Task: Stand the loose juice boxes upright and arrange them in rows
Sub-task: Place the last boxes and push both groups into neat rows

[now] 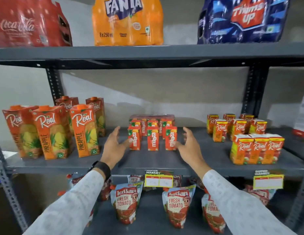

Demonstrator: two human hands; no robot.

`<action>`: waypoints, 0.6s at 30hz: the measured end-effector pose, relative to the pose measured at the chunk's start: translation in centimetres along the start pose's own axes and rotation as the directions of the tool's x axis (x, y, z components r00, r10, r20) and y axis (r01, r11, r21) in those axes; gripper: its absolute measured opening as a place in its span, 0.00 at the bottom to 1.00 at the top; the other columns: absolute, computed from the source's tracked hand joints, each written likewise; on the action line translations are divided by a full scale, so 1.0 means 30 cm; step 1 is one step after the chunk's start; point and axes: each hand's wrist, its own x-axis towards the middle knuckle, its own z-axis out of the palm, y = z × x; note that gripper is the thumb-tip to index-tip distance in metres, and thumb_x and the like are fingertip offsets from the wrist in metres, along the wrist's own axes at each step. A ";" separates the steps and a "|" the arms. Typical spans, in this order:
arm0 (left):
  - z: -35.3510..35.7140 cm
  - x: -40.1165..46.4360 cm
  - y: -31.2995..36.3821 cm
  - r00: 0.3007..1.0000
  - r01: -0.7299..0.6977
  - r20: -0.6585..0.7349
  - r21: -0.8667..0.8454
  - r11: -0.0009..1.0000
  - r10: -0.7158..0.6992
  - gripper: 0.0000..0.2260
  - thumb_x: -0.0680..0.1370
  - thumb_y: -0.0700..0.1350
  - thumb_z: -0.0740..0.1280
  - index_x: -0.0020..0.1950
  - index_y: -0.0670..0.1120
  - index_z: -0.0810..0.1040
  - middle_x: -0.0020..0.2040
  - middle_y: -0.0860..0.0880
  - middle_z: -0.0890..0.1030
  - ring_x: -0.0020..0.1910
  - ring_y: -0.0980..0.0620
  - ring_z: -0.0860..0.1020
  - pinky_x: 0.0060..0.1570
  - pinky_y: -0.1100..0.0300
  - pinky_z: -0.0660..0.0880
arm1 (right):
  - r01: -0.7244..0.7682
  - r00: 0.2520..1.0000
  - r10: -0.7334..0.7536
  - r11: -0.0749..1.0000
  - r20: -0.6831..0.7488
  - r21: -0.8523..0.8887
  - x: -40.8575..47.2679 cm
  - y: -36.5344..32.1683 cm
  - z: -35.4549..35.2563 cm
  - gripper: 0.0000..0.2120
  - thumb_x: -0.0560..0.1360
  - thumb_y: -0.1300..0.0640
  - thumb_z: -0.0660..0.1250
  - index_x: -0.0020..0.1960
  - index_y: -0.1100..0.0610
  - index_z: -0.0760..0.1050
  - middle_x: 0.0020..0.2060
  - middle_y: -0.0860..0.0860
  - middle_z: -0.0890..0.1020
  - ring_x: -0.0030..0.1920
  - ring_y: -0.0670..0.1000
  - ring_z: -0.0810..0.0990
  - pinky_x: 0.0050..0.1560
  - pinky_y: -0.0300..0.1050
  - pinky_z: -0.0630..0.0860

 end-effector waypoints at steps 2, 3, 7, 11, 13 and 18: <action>-0.001 0.055 -0.025 0.993 0.063 0.106 -0.120 0.991 -0.050 0.40 0.74 0.50 0.76 0.80 0.50 0.57 0.77 0.45 0.66 0.74 0.46 0.67 0.73 0.43 0.66 | -0.067 0.996 0.063 0.995 0.058 0.069 0.041 0.022 0.025 0.38 0.77 0.54 0.75 0.81 0.52 0.59 0.73 0.51 0.74 0.71 0.52 0.73 0.66 0.52 0.74; 0.003 0.078 -0.033 0.988 0.082 0.146 -0.172 0.982 -0.057 0.40 0.74 0.46 0.76 0.80 0.48 0.57 0.76 0.45 0.68 0.73 0.46 0.68 0.73 0.44 0.67 | -0.077 0.994 0.068 0.990 0.082 0.114 0.058 0.028 0.035 0.37 0.77 0.55 0.75 0.80 0.51 0.61 0.70 0.50 0.76 0.68 0.50 0.76 0.61 0.48 0.77; 0.026 0.135 -0.056 0.959 0.084 0.283 -0.289 0.954 0.002 0.26 0.75 0.36 0.74 0.72 0.44 0.72 0.58 0.52 0.85 0.59 0.50 0.82 0.62 0.52 0.78 | -0.044 0.997 0.035 0.990 0.072 0.131 0.100 0.034 0.069 0.23 0.76 0.55 0.75 0.69 0.48 0.72 0.55 0.41 0.83 0.54 0.41 0.83 0.40 0.31 0.77; 0.056 0.138 -0.069 0.964 0.053 0.264 -0.304 0.951 0.030 0.17 0.74 0.37 0.75 0.62 0.43 0.81 0.50 0.52 0.87 0.51 0.52 0.85 0.47 0.65 0.81 | -0.015 0.999 0.009 0.993 0.048 0.120 0.093 0.033 0.083 0.19 0.77 0.54 0.75 0.64 0.48 0.73 0.51 0.40 0.83 0.48 0.34 0.82 0.37 0.28 0.76; 0.068 0.139 -0.068 0.963 0.067 0.268 -0.332 0.941 0.026 0.17 0.73 0.37 0.75 0.62 0.44 0.81 0.48 0.53 0.87 0.49 0.55 0.85 0.44 0.67 0.80 | -0.001 0.998 -0.006 0.994 0.068 0.108 0.089 0.025 0.091 0.18 0.77 0.54 0.75 0.64 0.48 0.74 0.51 0.41 0.83 0.48 0.33 0.81 0.38 0.28 0.76; 0.095 0.141 -0.061 0.943 0.088 0.330 -0.329 0.940 0.027 0.16 0.73 0.40 0.76 0.59 0.50 0.81 0.50 0.54 0.87 0.51 0.54 0.85 0.48 0.62 0.82 | 0.023 0.993 -0.036 0.994 0.116 0.108 0.086 0.010 0.113 0.18 0.77 0.54 0.75 0.63 0.49 0.73 0.51 0.42 0.83 0.47 0.33 0.82 0.38 0.28 0.76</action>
